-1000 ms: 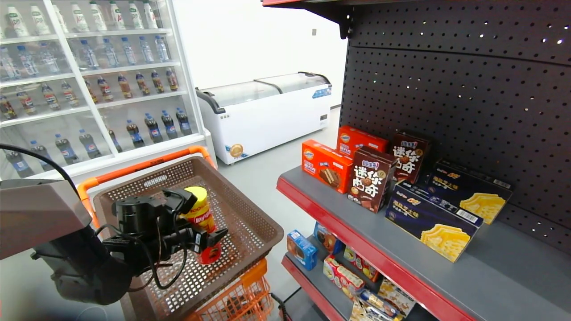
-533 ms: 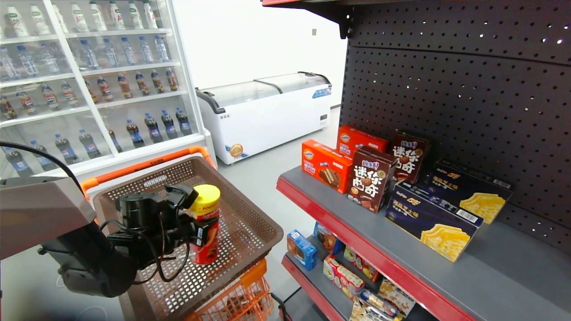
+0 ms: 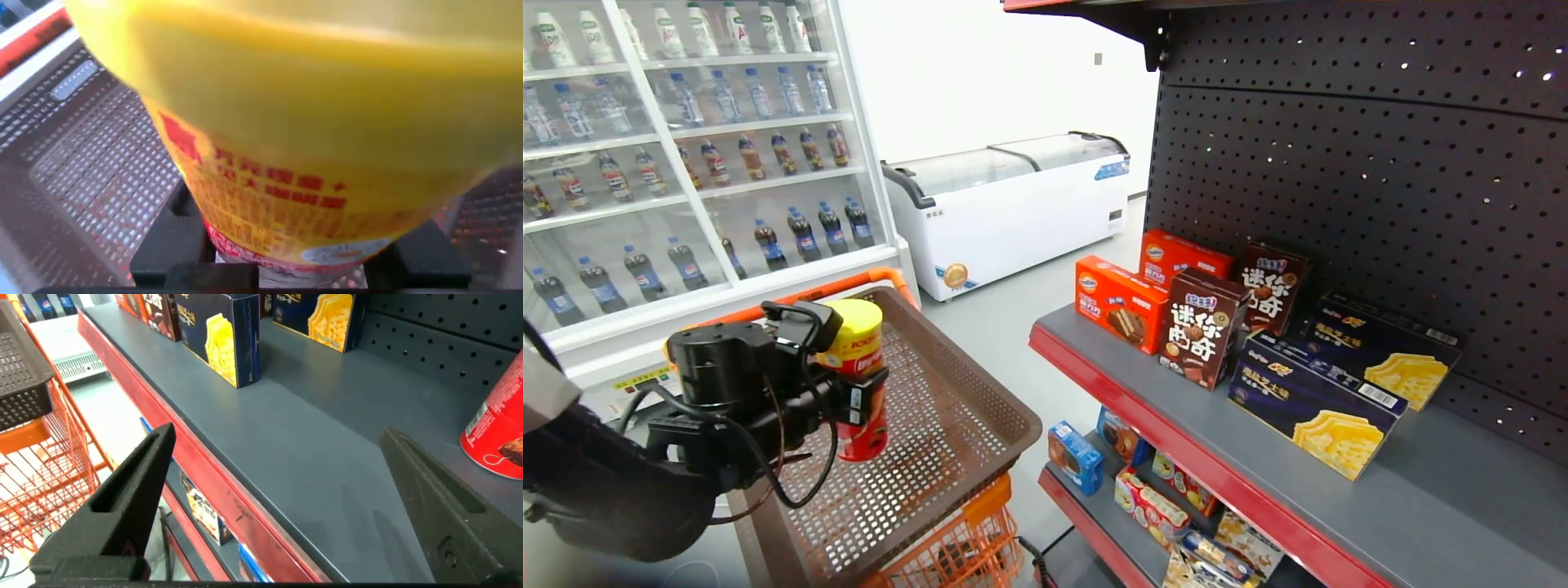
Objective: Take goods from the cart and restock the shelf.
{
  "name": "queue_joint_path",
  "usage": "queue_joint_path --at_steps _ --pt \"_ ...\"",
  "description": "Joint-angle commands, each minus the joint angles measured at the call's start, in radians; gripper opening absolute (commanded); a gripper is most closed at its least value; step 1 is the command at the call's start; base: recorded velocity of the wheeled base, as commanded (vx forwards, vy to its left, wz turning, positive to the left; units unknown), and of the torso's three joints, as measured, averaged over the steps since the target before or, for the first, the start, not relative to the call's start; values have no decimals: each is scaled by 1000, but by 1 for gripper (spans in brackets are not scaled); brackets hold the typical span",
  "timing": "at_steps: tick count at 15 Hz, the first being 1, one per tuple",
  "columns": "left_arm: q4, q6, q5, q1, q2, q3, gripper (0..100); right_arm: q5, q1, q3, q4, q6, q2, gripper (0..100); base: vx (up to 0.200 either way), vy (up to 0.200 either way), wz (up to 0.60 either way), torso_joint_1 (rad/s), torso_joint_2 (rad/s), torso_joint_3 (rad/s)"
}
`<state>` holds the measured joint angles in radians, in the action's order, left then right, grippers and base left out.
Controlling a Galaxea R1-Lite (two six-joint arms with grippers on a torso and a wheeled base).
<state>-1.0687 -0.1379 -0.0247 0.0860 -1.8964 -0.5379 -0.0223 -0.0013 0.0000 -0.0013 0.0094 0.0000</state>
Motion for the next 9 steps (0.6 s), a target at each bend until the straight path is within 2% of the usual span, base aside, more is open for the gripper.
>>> queue_joint_path --at_steps 1,3,5,6,7,9 --pt "116 64 6 11 269 27 0 -1 0 0 0 0 0 100 0 0 0 0 0 0" --pt "199 69 5 11 396 30 0 -1 0 0 0 0 0 100 0 0 0 0 0 0" --pt "403 69 3 11 596 27 0 -1 0 0 0 0 0 100 0 0 0 0 0 0" --pt "458 67 0 11 645 19 0 -1 0 0 0 0 0 100 0 0 0 0 0 0" --pt "604 69 -15 8 767 21 0 -1 0 0 0 0 0 100 0 0 0 0 0 0" --pt "705 69 -21 12 922 70 0 -1 0 0 0 0 0 100 0 0 0 0 0 0"
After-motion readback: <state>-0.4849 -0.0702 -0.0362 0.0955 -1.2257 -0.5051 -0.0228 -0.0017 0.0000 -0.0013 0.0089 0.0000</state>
